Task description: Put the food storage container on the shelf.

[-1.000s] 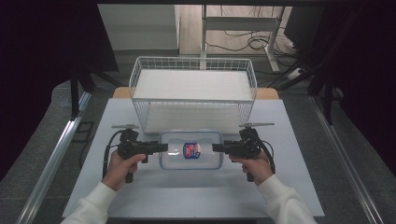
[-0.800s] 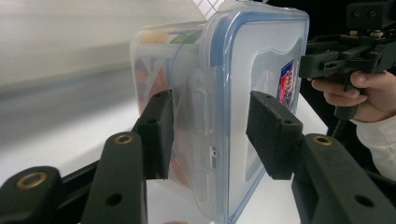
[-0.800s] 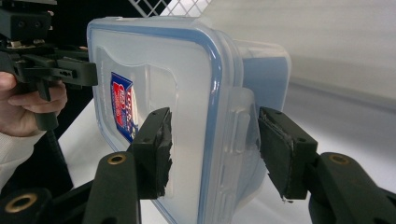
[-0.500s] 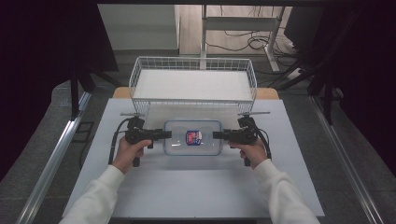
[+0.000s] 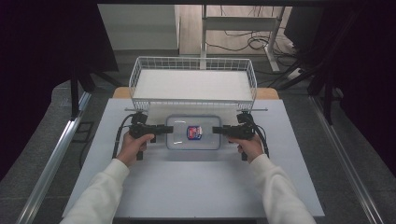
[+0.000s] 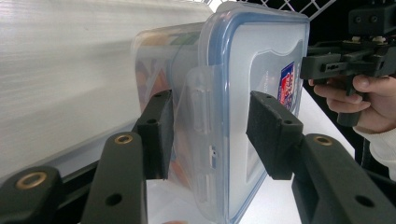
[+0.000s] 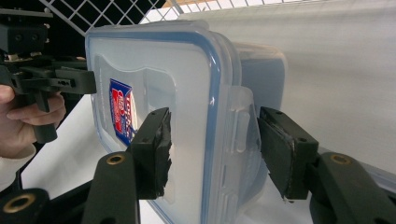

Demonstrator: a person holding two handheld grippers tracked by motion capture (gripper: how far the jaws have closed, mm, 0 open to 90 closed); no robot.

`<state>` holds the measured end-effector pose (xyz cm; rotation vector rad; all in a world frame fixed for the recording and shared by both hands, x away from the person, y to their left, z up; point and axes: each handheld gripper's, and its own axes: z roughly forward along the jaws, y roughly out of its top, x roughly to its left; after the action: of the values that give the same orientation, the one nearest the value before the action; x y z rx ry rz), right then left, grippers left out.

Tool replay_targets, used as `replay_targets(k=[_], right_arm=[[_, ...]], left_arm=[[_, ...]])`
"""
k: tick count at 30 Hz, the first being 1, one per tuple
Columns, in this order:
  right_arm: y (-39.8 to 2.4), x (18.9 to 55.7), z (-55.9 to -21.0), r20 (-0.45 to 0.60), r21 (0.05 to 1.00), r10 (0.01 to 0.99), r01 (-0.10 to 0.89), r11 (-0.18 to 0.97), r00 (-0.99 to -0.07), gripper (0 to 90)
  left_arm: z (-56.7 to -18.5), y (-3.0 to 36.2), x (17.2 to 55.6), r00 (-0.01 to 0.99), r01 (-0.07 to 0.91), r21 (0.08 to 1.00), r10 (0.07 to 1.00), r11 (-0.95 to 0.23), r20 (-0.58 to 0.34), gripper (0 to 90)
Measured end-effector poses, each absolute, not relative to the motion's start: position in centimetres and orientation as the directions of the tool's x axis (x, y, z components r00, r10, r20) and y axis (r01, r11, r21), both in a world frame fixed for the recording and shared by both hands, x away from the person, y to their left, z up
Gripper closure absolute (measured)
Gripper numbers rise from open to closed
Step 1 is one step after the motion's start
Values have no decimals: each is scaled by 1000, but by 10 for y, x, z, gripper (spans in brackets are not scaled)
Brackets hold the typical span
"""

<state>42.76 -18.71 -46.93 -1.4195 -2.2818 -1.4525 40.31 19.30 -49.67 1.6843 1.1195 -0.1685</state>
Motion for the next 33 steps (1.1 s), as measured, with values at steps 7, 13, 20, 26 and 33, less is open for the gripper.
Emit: replay_targets(k=[7, 13, 20, 26, 33], right_arm=[[-186, 433, -478, 522, 655, 665, 751, 89, -534, 445], [-186, 434, -480, 541, 647, 674, 761, 49, -503, 437], [-183, 437, -485, 563, 635, 696, 772, -20, -446, 423], [-180, 438, -489, 579, 630, 706, 774, -68, -409, 416], [-180, 441, -493, 592, 631, 704, 769, -102, -393, 412]], left_arm=[[-504, 192, 408, 537, 742, 671, 591, 9, -602, 518], [-506, 191, 410, 503, 757, 652, 590, 53, -632, 515], [-511, 191, 414, 467, 770, 630, 583, 102, -665, 512], [-516, 191, 418, 447, 771, 622, 577, 139, -683, 508], [-518, 191, 419, 441, 769, 623, 584, 145, -681, 503]])
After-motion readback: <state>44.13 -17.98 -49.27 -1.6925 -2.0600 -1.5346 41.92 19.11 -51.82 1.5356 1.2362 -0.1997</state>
